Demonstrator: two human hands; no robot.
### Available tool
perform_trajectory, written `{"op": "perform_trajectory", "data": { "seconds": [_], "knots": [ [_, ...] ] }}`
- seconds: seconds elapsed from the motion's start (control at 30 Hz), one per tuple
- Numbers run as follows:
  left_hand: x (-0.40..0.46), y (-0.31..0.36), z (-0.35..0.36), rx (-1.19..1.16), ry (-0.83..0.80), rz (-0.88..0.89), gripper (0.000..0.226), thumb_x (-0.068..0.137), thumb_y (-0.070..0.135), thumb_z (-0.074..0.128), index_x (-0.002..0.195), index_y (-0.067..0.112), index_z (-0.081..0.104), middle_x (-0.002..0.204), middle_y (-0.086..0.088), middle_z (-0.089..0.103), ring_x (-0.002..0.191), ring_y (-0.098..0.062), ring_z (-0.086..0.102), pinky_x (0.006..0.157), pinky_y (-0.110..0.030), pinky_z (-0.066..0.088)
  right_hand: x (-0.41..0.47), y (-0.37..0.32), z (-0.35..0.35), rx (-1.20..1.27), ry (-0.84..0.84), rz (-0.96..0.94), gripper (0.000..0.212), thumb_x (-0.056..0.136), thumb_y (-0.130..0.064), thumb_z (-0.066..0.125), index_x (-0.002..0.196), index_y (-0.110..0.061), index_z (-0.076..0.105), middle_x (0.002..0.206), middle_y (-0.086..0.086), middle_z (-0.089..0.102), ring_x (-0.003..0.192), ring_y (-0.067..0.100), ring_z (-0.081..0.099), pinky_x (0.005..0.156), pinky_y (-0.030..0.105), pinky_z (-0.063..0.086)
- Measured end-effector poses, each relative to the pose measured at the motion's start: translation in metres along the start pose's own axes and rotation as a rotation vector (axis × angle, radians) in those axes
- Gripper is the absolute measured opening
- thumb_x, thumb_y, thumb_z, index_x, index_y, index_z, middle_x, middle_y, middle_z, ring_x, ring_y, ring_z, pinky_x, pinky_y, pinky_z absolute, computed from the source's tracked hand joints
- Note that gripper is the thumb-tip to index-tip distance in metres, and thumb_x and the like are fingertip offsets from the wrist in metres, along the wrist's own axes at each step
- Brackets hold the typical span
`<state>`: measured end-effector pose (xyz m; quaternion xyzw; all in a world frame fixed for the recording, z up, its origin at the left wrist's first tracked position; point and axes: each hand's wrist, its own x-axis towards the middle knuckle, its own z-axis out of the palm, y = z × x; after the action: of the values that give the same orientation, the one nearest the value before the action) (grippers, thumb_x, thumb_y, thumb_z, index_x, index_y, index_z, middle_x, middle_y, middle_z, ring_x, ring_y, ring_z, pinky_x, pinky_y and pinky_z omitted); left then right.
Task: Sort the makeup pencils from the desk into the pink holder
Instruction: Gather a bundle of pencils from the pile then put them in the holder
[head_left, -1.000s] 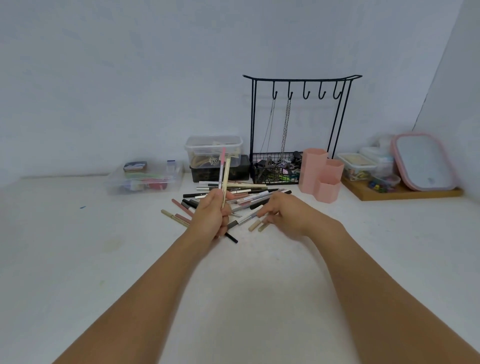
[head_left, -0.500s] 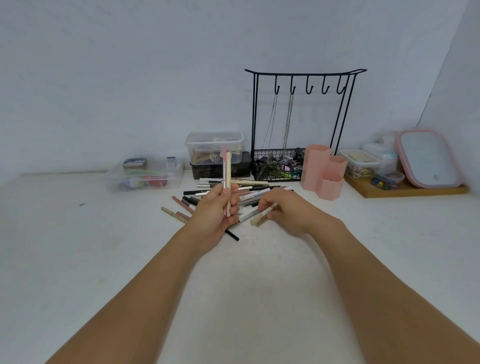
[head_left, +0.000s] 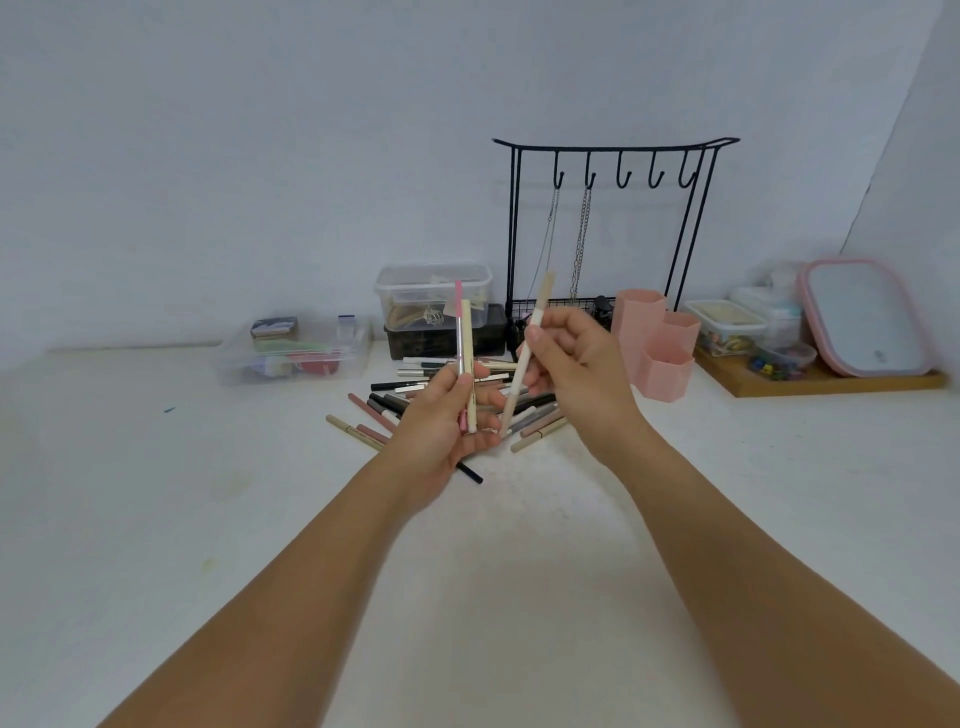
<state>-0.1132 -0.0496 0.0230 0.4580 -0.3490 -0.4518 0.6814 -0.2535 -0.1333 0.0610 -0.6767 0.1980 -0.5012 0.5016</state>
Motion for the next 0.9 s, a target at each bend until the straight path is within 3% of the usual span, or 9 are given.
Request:
{"op": "perform_trajectory", "data": {
  "seconds": [0.17, 0.3, 0.47, 0.57, 0.67, 0.77, 0.83, 0.9],
  "knots": [
    [-0.001, -0.002, 0.002, 0.125, 0.031, 0.008, 0.027, 0.111, 0.026, 0.039, 0.111, 0.020, 0.065, 0.079, -0.001, 0.073, 0.066, -0.013, 0.067, 0.057, -0.028, 0.057, 0.001, 0.001, -0.001, 0.104, 0.006, 0.076, 0.008, 0.100, -0.013, 0.058, 0.104, -0.007, 0.061, 0.075, 0.008, 0.068, 0.054, 0.014, 0.060, 0.053, 0.029, 0.053],
    [-0.006, -0.004, 0.006, 0.106, -0.087, -0.029, 0.028, 0.111, 0.027, 0.039, 0.115, 0.017, 0.065, 0.077, -0.004, 0.070, 0.065, -0.016, 0.068, 0.054, -0.028, 0.055, -0.003, 0.002, 0.006, 0.110, -0.071, 0.100, 0.008, 0.099, -0.010, 0.060, 0.104, -0.004, 0.062, 0.078, 0.013, 0.069, 0.056, 0.018, 0.063, 0.054, 0.028, 0.056],
    [-0.009, -0.008, 0.011, 0.062, -0.164, -0.100, 0.038, 0.107, 0.046, 0.043, 0.087, 0.028, 0.069, 0.064, 0.002, 0.047, 0.049, -0.010, 0.037, 0.041, -0.022, 0.032, -0.005, 0.003, 0.010, -0.031, -0.077, 0.059, 0.013, 0.094, -0.008, 0.067, 0.104, 0.000, 0.066, 0.085, 0.021, 0.069, 0.056, 0.017, 0.068, 0.057, 0.028, 0.060],
    [-0.008, -0.008, 0.011, 0.126, -0.170, -0.093, 0.038, 0.102, 0.059, 0.046, 0.101, 0.024, 0.062, 0.063, 0.005, 0.039, 0.048, -0.007, 0.027, 0.040, -0.019, 0.023, -0.004, 0.006, 0.010, -0.068, -0.058, 0.044, 0.015, 0.090, -0.007, 0.072, 0.101, 0.003, 0.067, 0.079, 0.016, 0.070, 0.056, 0.015, 0.069, 0.056, 0.025, 0.059],
    [-0.008, -0.011, 0.009, 0.202, -0.153, -0.057, 0.016, 0.102, 0.044, 0.057, 0.107, 0.033, 0.068, 0.061, 0.009, 0.034, 0.047, -0.006, 0.024, 0.037, -0.019, 0.021, -0.006, 0.008, 0.012, -0.117, -0.019, 0.020, 0.019, 0.084, -0.008, 0.079, 0.099, -0.002, 0.069, 0.077, 0.009, 0.074, 0.062, 0.012, 0.072, 0.057, 0.021, 0.057],
    [-0.005, -0.009, 0.005, 0.226, -0.033, 0.006, 0.012, 0.105, 0.034, 0.055, 0.103, 0.025, 0.063, 0.057, 0.009, 0.036, 0.043, -0.006, 0.027, 0.035, -0.019, 0.023, -0.003, 0.011, 0.004, -0.109, 0.008, 0.044, 0.027, 0.082, -0.012, 0.081, 0.104, -0.011, 0.066, 0.080, 0.005, 0.076, 0.066, 0.012, 0.072, 0.060, 0.024, 0.058],
    [-0.001, -0.005, 0.001, 0.238, 0.073, 0.042, 0.021, 0.105, 0.039, 0.055, 0.091, 0.023, 0.056, 0.056, 0.009, 0.038, 0.042, -0.006, 0.028, 0.035, -0.020, 0.025, 0.005, 0.013, -0.013, -0.316, -0.009, 0.008, 0.017, 0.084, -0.016, 0.079, 0.099, -0.018, 0.070, 0.086, -0.004, 0.073, 0.067, 0.003, 0.065, 0.062, 0.016, 0.053],
    [0.002, -0.001, -0.004, 0.281, 0.168, 0.059, 0.030, 0.103, 0.046, 0.055, 0.083, 0.025, 0.051, 0.051, 0.012, 0.039, 0.040, -0.007, 0.030, 0.035, -0.022, 0.027, 0.011, 0.017, -0.033, -0.646, -0.172, 0.001, 0.013, 0.086, -0.013, 0.077, 0.092, -0.023, 0.073, 0.092, -0.014, 0.069, 0.069, -0.002, 0.058, 0.066, 0.012, 0.044]
  ]
}}
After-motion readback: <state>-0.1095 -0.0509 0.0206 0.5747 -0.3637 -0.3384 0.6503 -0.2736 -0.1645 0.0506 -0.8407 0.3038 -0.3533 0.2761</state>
